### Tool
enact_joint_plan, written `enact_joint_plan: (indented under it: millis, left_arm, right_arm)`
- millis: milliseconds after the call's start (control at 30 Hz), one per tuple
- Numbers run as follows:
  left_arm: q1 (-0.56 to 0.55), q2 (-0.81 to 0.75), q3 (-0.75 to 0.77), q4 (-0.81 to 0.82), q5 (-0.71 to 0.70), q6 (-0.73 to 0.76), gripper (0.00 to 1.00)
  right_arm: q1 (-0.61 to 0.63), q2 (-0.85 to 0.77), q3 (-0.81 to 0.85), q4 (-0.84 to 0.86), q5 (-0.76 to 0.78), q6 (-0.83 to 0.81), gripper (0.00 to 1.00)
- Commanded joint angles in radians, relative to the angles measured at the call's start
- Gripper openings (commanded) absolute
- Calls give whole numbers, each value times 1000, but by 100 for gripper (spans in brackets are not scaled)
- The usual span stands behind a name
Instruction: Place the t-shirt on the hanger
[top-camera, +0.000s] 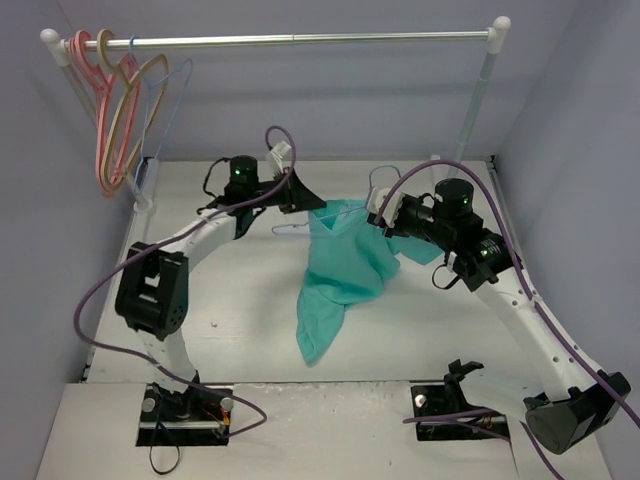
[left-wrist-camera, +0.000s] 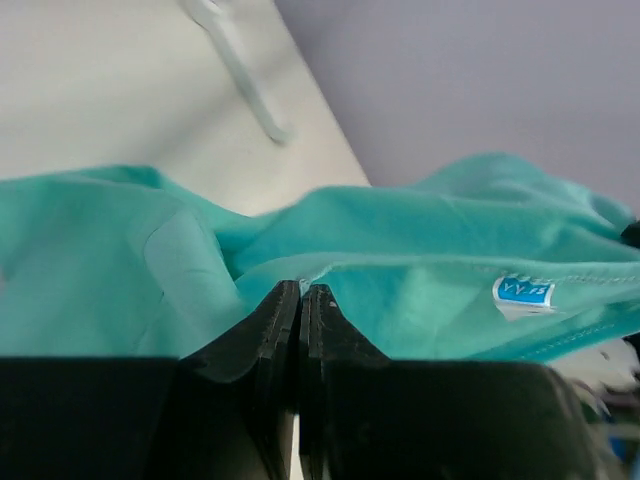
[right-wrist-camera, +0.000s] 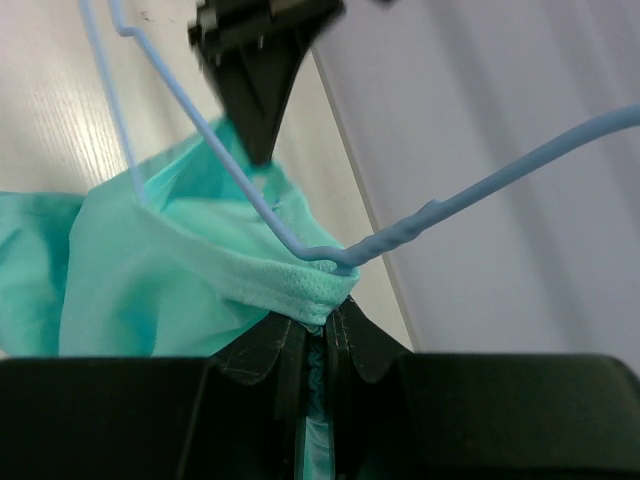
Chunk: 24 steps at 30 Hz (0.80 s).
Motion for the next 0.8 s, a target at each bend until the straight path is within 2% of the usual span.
enact_joint_plan:
  millis: [0,67,100,167,600,767]
  left_arm:
    - [42,-162,93,-385,-218,333,0]
    - [45,-181,120,-471,-284,364,0]
    - [45,-184,127,-533,-362,387,0]
    - [45,-196,128,-571,-436,389,0]
    - [46,-268,130,-756,-789,418,0]
    - [46,-281,191,-820,-896,447,0]
  right_arm:
    - [-9,-27,-9,120,43,11,0]
    - [-12,-22,-12,131,49,12,0]
    - [-12,-19,-12,132,54,14,0]
    - [-14,-11,-14,168,57,22,0]
    - [-37,7,-20,214,84,94,0]
    - [-39,13,-19,188,127,74,0]
